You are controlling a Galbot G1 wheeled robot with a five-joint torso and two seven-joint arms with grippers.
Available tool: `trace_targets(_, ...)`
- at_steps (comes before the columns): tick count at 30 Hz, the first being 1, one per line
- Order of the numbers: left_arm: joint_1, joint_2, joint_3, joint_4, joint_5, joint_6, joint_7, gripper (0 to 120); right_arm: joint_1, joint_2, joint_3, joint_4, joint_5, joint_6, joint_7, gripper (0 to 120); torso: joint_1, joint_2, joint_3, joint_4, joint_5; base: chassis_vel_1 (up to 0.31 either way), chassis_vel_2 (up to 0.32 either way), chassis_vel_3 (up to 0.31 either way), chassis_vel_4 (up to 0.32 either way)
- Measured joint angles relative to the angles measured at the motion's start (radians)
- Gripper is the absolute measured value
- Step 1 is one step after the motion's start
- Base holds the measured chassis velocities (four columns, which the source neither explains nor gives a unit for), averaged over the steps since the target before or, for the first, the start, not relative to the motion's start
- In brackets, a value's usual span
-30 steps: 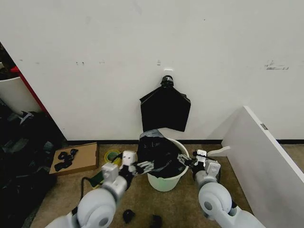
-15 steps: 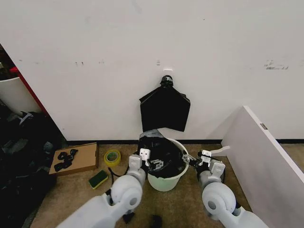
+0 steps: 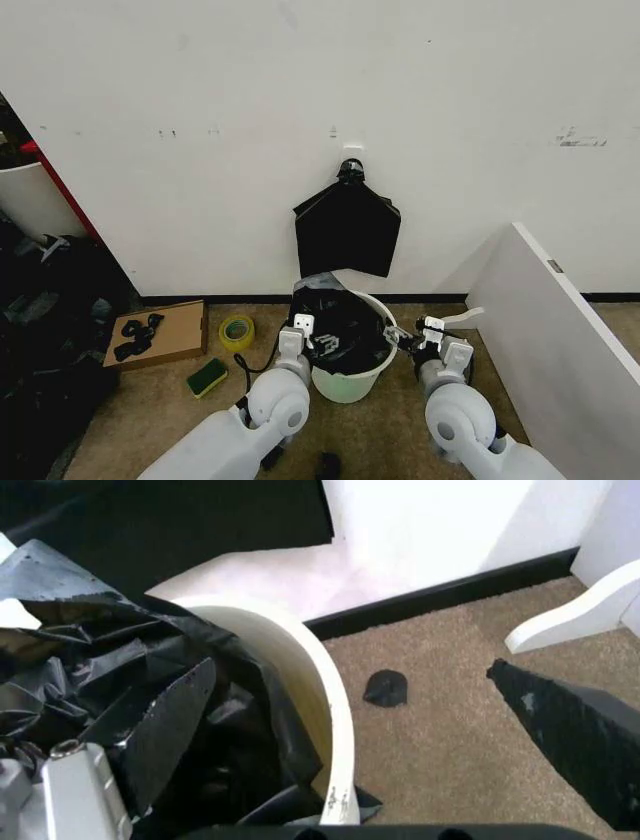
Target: Place the garbage bag over the trash bin.
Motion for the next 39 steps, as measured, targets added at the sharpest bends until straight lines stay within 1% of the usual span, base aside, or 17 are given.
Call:
trace_targets(5, -0.019, -0.004, -0.005, 0.027, -0.059, 0.011, -0.013, 100, -0.009, 0.005, 0.000, 0.005, -0.001, 0.000, 0.000, 100, 0.000, 0.000, 0.000, 0.0000, 0.0000, 0.000, 0.000, 0.000, 0.000)
trace_targets(9, -0.032, -0.010, -0.012, 0.042, -0.086, 0.016, -0.022, 100, -0.016, 0.005, 0.000, 0.006, -0.002, 0.000, 0.000, 100, 0.000, 0.000, 0.000, -0.0001, 0.0001, 0.000, 0.000, 0.000, 0.000)
trace_targets(13, -0.064, -0.017, -0.018, 0.073, -0.159, 0.036, -0.047, 100, -0.019, 0.001, 0.001, 0.010, -0.001, 0.000, 0.002, 100, 0.000, 0.000, 0.000, -0.0001, 0.0001, 0.000, 0.000, 0.000, 0.000)
trace_targets(14, -0.064, -0.017, -0.018, 0.073, -0.159, 0.036, -0.047, 100, -0.019, 0.001, 0.001, 0.010, -0.001, 0.000, 0.002, 100, 0.000, 0.000, 0.000, -0.0001, 0.0001, 0.000, 0.000, 0.000, 0.000)
trace_targets(17, -0.097, -0.018, -0.021, 0.098, -0.224, 0.057, -0.067, 100, -0.018, 0.001, 0.001, 0.013, 0.007, 0.000, 0.006, 100, 0.000, 0.000, 0.000, -0.0001, 0.0001, 0.000, 0.000, 0.000, 0.000)
trace_targets(21, -0.120, -0.022, -0.024, 0.120, -0.272, 0.075, -0.084, 99, -0.017, 0.002, -0.001, 0.013, 0.014, -0.001, 0.009, 100, 0.000, 0.000, 0.000, -0.0001, 0.0001, 0.000, 0.000, 0.000, 0.000)
trace_targets(26, -0.142, -0.030, -0.030, 0.154, -0.341, 0.099, -0.101, 79, -0.016, 0.003, -0.002, 0.011, 0.018, -0.001, 0.010, 100, 0.000, 0.000, 0.000, -0.0001, 0.0001, 0.000, 0.000, 0.000, 0.000)
trace_targets(27, -0.142, -0.030, -0.030, 0.154, -0.341, 0.099, -0.101, 79, -0.016, 0.003, -0.002, 0.011, 0.018, -0.001, 0.010, 100, 0.000, 0.000, 0.000, -0.0001, 0.0001, 0.000, 0.000, 0.000, 0.000)
trace_targets(30, -0.147, -0.037, -0.042, 0.160, -0.395, 0.116, -0.130, 66, -0.014, 0.002, -0.004, 0.011, 0.019, -0.002, 0.011, 100, 0.000, 0.000, 0.000, 0.0000, 0.0001, 0.000, 0.000, 0.000, 0.000)
trace_targets(33, -0.147, -0.042, -0.050, 0.161, -0.420, 0.121, -0.143, 54, -0.013, 0.000, -0.005, 0.011, 0.020, -0.002, 0.012, 100, 0.000, 0.000, 0.000, -0.0001, 0.0001, 0.000, 0.000, 0.000, 0.000)
trace_targets(34, -0.147, -0.042, -0.050, 0.161, -0.420, 0.121, -0.143, 54, -0.013, 0.000, -0.005, 0.011, 0.020, -0.002, 0.012, 100, 0.000, 0.000, 0.000, -0.0001, 0.0001, 0.000, 0.000, 0.000, 0.000)
trace_targets(36, -0.147, -0.042, -0.054, 0.162, -0.431, 0.126, -0.147, 47, -0.013, -0.001, -0.005, 0.011, 0.021, -0.002, 0.014, 100, 0.000, 0.000, 0.000, -0.0001, 0.0001, 0.000, 0.000, 0.000, 0.000)
trace_targets(37, -0.147, -0.042, -0.057, 0.162, -0.440, 0.133, -0.150, 41, -0.013, -0.002, -0.006, 0.011, 0.023, -0.003, 0.016, 100, 0.000, 0.000, 0.000, -0.0001, 0.0001, 0.000, 0.000, 0.000, 0.000)
trace_targets(39, -0.147, -0.041, -0.059, 0.162, -0.443, 0.137, -0.151, 34, -0.012, -0.003, -0.006, 0.011, 0.025, -0.003, 0.016, 100, 0.000, 0.000, 0.000, -0.0001, 0.0001, 0.000, 0.000, 0.000, 0.000)
